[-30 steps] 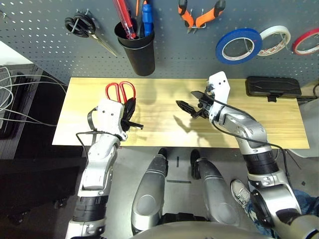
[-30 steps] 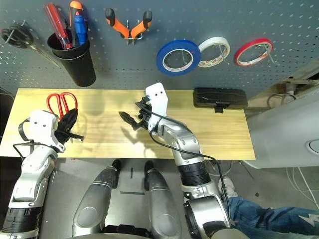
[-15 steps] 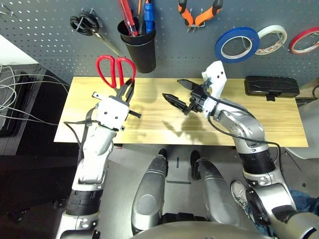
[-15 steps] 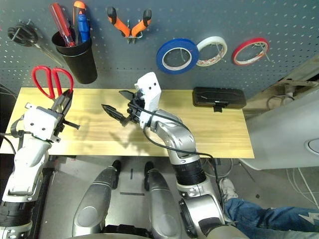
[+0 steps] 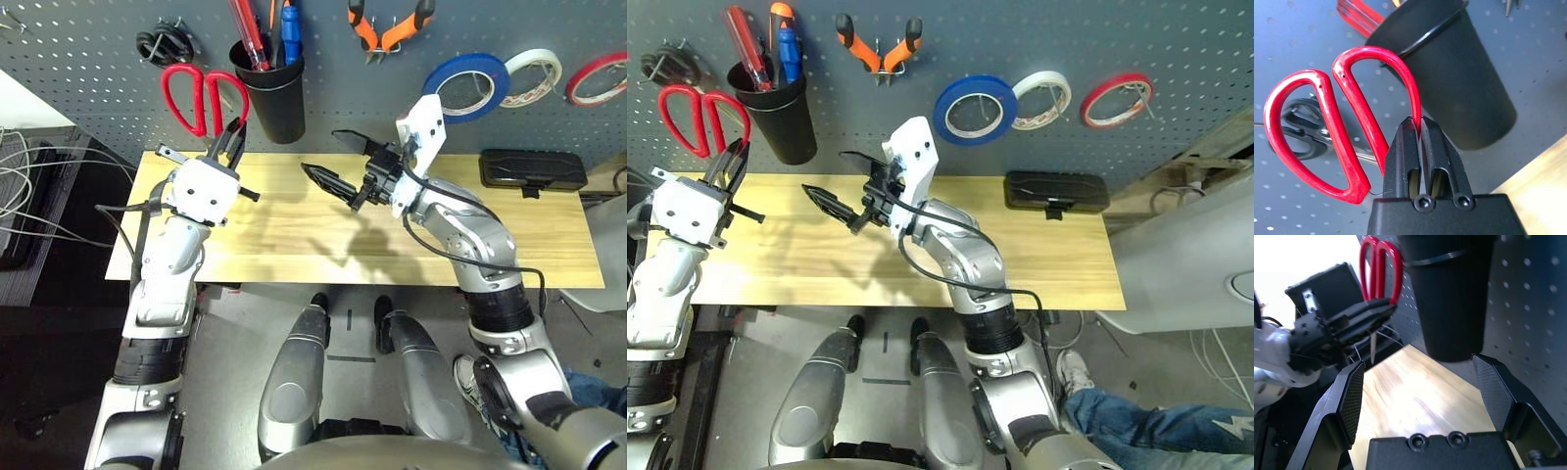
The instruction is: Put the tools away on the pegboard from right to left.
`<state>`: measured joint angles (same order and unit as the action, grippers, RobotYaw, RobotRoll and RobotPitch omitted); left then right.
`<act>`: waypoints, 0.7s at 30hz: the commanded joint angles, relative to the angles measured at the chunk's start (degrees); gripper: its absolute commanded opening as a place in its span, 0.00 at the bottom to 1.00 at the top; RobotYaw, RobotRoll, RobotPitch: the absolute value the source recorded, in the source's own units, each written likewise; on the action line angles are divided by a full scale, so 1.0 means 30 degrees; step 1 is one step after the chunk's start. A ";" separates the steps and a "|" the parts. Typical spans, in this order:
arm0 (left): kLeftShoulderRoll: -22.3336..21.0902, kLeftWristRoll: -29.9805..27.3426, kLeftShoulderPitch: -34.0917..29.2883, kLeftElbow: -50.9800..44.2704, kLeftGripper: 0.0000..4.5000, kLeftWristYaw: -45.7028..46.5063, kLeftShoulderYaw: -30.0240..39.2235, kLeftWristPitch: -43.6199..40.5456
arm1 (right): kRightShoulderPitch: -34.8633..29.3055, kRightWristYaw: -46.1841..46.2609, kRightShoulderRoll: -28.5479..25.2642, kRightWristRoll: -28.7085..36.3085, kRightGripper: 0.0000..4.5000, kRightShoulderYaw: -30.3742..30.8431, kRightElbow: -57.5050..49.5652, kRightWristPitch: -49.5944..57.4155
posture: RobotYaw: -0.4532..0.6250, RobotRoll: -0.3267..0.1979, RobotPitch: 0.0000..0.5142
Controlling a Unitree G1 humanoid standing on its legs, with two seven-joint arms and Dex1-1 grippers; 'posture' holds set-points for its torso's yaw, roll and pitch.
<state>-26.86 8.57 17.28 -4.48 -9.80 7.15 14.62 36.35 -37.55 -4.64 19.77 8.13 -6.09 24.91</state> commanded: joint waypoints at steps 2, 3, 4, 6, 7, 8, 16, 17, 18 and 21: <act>-0.0259 -0.0005 0.0202 0.0622 0.00 0.0381 0.0562 0.0552 | 0.0279 -0.0372 0.0328 0.0204 1.00 0.0510 -0.0014 -0.0674 | 0.55 0.62 0.67; -0.0316 0.0002 0.0348 0.0845 0.00 0.0415 0.0602 0.0656 | 0.0369 -0.0389 0.0385 0.0189 1.00 0.0546 0.0056 -0.0774 | 0.56 0.62 0.67; -0.0361 0.0021 0.0451 0.1010 0.00 0.0438 0.0611 0.0744 | 0.0425 -0.0405 0.0419 0.0179 1.00 0.0567 0.0110 -0.0849 | 0.56 0.62 0.66; -0.0504 0.0040 0.0737 0.1317 0.00 0.0478 0.0630 0.0870 | 0.0564 -0.0430 0.0527 0.0104 1.00 0.0632 0.0263 -0.1016 | 0.56 0.62 0.66; -0.0541 0.0039 0.0818 0.1394 0.00 0.0515 0.0636 0.0909 | 0.0600 -0.0440 0.0552 0.0083 1.00 0.0649 0.0311 -0.1070 | 0.56 0.62 0.66; -0.0610 0.0003 0.0946 0.1501 0.00 0.0538 0.0679 0.0954 | 0.0665 -0.0438 0.0599 0.0077 1.00 0.0686 0.0354 -0.1157 | 0.56 0.62 0.66; -0.1175 -0.0077 0.1872 0.2994 0.00 0.0727 0.1000 0.1444 | 0.0996 -0.0564 0.0677 0.0110 1.00 0.0842 0.0600 -0.1642 | 0.56 0.62 0.64; -0.1252 -0.0096 0.2006 0.3248 0.00 0.0718 0.1015 0.1479 | 0.1021 -0.0581 0.0673 0.0111 1.00 0.0848 0.0639 -0.1672 | 0.56 0.62 0.63; -0.1296 -0.0108 0.2087 0.3412 0.00 0.0720 0.1013 0.1515 | 0.1030 -0.0594 0.0668 0.0112 1.00 0.0849 0.0667 -0.1695 | 0.56 0.62 0.63; -0.1539 -0.0224 0.2439 0.4219 0.00 0.0674 0.1066 0.1785 | 0.1050 -0.0591 0.0682 0.0097 1.00 0.0887 0.0677 -0.1689 | 0.56 0.62 0.63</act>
<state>-30.72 8.31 24.85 6.97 -7.78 9.42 18.90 39.66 -38.79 -2.88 19.77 9.80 -4.04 20.20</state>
